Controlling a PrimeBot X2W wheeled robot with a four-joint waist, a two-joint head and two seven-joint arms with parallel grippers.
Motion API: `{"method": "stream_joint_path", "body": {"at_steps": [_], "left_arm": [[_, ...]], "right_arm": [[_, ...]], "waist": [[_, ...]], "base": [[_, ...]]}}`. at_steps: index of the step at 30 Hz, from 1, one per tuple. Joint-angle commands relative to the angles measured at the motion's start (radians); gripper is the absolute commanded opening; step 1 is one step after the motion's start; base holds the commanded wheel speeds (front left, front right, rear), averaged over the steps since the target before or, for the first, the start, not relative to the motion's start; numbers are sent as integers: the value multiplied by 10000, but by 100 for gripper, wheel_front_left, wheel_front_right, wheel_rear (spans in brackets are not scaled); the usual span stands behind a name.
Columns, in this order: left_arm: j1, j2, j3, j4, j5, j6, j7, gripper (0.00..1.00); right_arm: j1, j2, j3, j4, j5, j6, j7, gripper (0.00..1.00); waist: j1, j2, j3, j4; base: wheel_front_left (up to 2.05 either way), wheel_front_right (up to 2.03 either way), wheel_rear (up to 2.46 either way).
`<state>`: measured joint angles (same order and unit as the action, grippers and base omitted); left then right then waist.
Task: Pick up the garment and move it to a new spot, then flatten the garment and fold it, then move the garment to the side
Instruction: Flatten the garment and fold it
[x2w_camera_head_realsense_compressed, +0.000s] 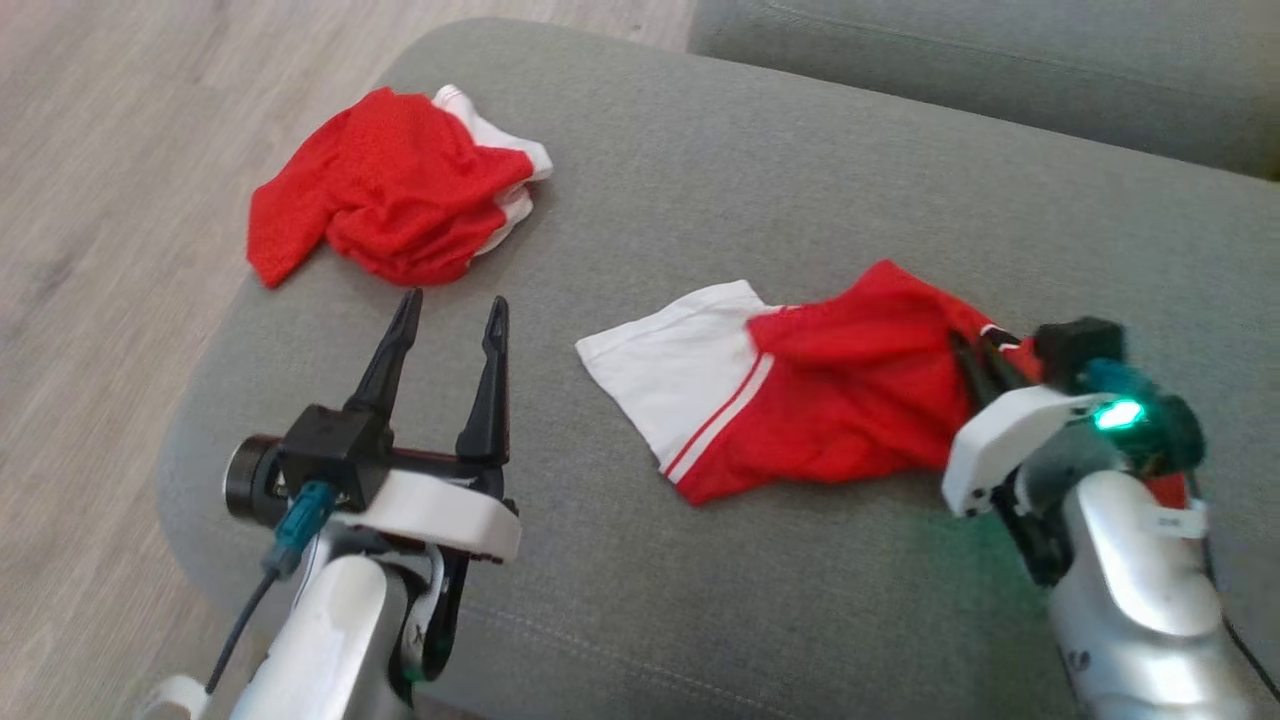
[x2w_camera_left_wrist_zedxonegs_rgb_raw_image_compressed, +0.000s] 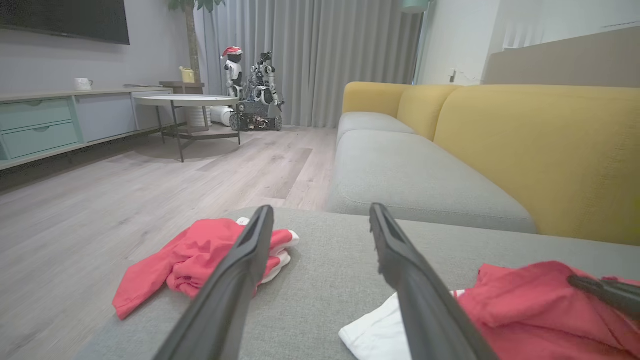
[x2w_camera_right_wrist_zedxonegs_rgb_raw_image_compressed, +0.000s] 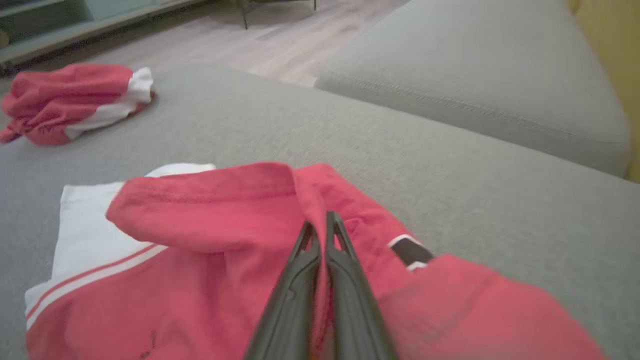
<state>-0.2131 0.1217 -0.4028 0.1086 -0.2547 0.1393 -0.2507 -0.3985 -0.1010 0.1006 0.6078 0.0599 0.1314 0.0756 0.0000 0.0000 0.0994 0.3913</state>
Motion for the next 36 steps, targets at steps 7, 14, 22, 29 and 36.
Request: {"method": "stream_joint_path", "body": {"at_steps": [7, 14, 22, 29, 36], "left_arm": [[53, 97, 622, -354, 254, -223, -110, 100], [96, 86, 712, -302, 363, -366, -110, 100], [264, 104, 910, -293, 383, -398, -110, 100], [574, 212, 1049, -261, 364, -400, -110, 100], [925, 374, 1262, -252, 284, -261, -110, 100]], "right_arm": [[681, 246, -1478, -1262, 496, -7, -126, 0], [1303, 315, -3507, -1651, 308, -7, -37, 0], [1642, 439, -4388, -1331, -9, -7, -39, 43], [1787, 497, -3885, -1260, 163, -7, -578, 100], [2460, 504, -2757, -2951, 532, -7, -1342, 100]], "waist": [[0, 0, -204, -893], [0, 0, -126, -1575], [0, 0, -73, -2178], [0, 0, -200, -2646], [0, 0, -569, -3071]], "base": [[0, 0, 0], [0, 0, 0], [0, 0, 0], [0, 0, 0], [0, 0, 0]]}}
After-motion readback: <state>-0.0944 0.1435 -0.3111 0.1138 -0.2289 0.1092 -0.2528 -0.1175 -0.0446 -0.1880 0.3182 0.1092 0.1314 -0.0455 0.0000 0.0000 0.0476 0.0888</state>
